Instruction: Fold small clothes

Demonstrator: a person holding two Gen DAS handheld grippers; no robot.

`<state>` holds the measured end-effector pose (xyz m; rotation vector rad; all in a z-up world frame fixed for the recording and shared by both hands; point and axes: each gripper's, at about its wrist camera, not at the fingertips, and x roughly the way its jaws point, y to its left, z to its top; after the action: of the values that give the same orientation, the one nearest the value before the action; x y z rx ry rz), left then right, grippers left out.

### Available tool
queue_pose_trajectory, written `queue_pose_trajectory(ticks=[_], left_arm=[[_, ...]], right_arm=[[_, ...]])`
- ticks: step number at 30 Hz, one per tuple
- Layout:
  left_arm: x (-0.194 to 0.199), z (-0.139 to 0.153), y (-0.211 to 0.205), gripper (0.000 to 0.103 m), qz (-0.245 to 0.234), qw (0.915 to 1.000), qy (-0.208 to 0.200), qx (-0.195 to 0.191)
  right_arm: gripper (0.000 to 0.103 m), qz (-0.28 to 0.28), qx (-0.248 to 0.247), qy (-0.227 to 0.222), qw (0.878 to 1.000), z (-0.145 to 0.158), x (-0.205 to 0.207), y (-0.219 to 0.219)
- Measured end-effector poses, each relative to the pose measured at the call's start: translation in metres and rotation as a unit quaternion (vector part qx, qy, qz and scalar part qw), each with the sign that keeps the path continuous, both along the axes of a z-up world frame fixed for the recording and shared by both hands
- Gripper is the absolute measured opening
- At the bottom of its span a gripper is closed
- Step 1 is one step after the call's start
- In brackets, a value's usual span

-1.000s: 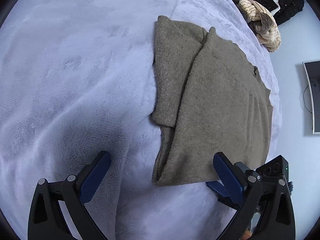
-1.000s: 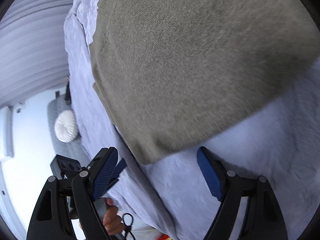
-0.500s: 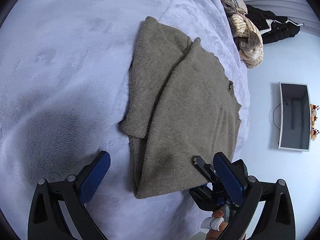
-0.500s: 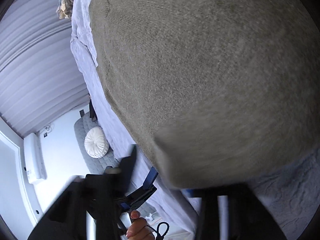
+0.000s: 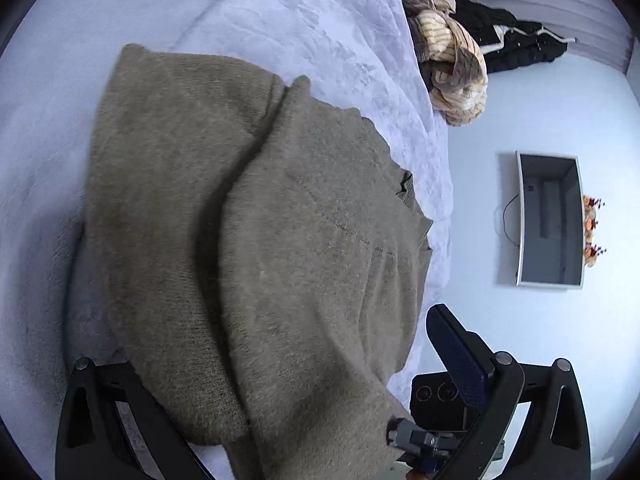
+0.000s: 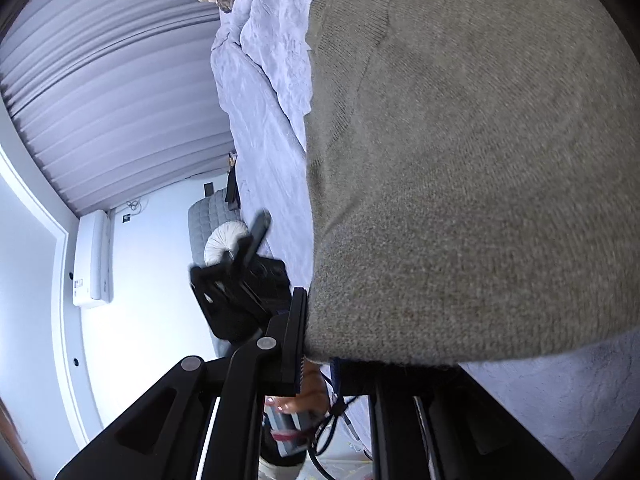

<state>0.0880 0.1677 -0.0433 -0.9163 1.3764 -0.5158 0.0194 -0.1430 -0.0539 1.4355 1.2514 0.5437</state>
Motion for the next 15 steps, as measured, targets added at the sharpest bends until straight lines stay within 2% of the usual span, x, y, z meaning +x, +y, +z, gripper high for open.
queue_pose_trajectory(ticks=[3, 4, 5, 6, 7, 8, 10, 12, 13, 15], left_arm=[[0.007, -0.007, -0.024, 0.102, -0.043, 0.998, 0.014, 0.045], [0.006, -0.011, -0.029, 0.096, -0.052, 0.9966, 0.018, 0.062], [0.007, -0.014, -0.032, 0.081, -0.057, 0.9948, 0.021, 0.081], [0.007, -0.018, -0.035, 0.072, -0.063, 0.9926, 0.026, 0.101], [0.007, -0.021, -0.037, 0.052, -0.068, 0.9892, 0.029, 0.127], [0.007, -0.024, -0.036, 0.043, -0.071, 0.988, 0.028, 0.135], [0.005, -0.023, -0.033, 0.039, -0.065, 0.9892, 0.021, 0.129], [0.004, -0.02, -0.034, 0.039, -0.065, 0.9886, 0.013, 0.135], [0.004, -0.017, -0.036, 0.039, -0.067, 0.9875, 0.009, 0.143], [0.004, -0.013, -0.041, 0.039, -0.071, 0.9848, 0.001, 0.159]], right_arm=[[0.01, 0.016, -0.014, 0.011, 1.0, -0.005, -0.005, -0.001], [0.01, 0.025, -0.021, 0.016, 0.999, -0.006, -0.008, -0.003], [0.01, 0.039, -0.031, 0.023, 0.999, -0.007, -0.01, -0.001], [0.01, 0.052, -0.039, 0.029, 0.997, -0.007, -0.013, -0.001], [0.014, 0.069, -0.05, 0.036, 0.996, -0.006, -0.015, -0.001], [0.016, 0.085, -0.064, 0.043, 0.993, -0.005, -0.016, -0.002], [0.026, 0.124, -0.092, 0.049, 0.987, -0.001, -0.019, -0.007], [0.05, 0.143, -0.131, 0.032, 0.98, 0.012, -0.022, -0.02], [0.056, 0.144, -0.15, 0.02, 0.978, 0.019, -0.02, -0.028], [0.058, 0.128, -0.205, -0.012, 0.97, 0.035, -0.012, -0.049]])
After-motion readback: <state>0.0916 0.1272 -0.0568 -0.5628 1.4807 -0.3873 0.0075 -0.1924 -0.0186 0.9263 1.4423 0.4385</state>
